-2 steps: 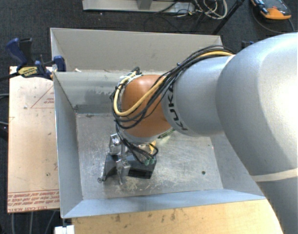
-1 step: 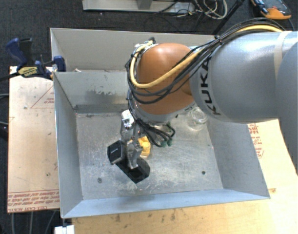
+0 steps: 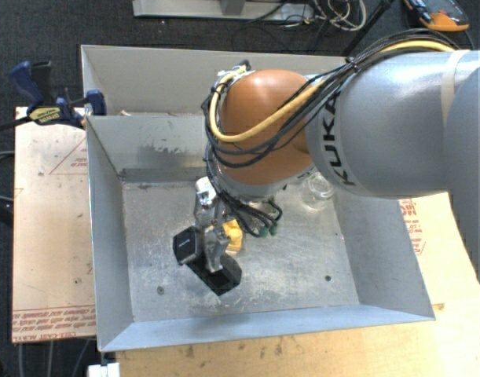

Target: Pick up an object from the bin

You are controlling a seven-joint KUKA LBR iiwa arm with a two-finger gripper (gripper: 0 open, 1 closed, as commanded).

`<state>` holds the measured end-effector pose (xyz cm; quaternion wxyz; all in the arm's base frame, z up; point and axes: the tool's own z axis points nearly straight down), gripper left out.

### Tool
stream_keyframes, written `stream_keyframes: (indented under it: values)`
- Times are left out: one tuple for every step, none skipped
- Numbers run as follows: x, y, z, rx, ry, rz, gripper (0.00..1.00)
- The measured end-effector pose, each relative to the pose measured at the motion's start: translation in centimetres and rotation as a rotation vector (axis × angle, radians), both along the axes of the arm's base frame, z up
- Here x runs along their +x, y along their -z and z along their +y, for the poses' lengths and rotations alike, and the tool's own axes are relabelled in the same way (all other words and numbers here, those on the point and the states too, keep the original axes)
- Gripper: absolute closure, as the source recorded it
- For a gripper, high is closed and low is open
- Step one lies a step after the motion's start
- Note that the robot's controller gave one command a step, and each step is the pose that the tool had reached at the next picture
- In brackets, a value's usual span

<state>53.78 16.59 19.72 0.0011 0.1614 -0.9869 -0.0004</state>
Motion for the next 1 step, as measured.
stream_keyframes:
  values:
    - [1.02, -3.42, -0.21, -0.001, -0.068, 0.005, 1.0]
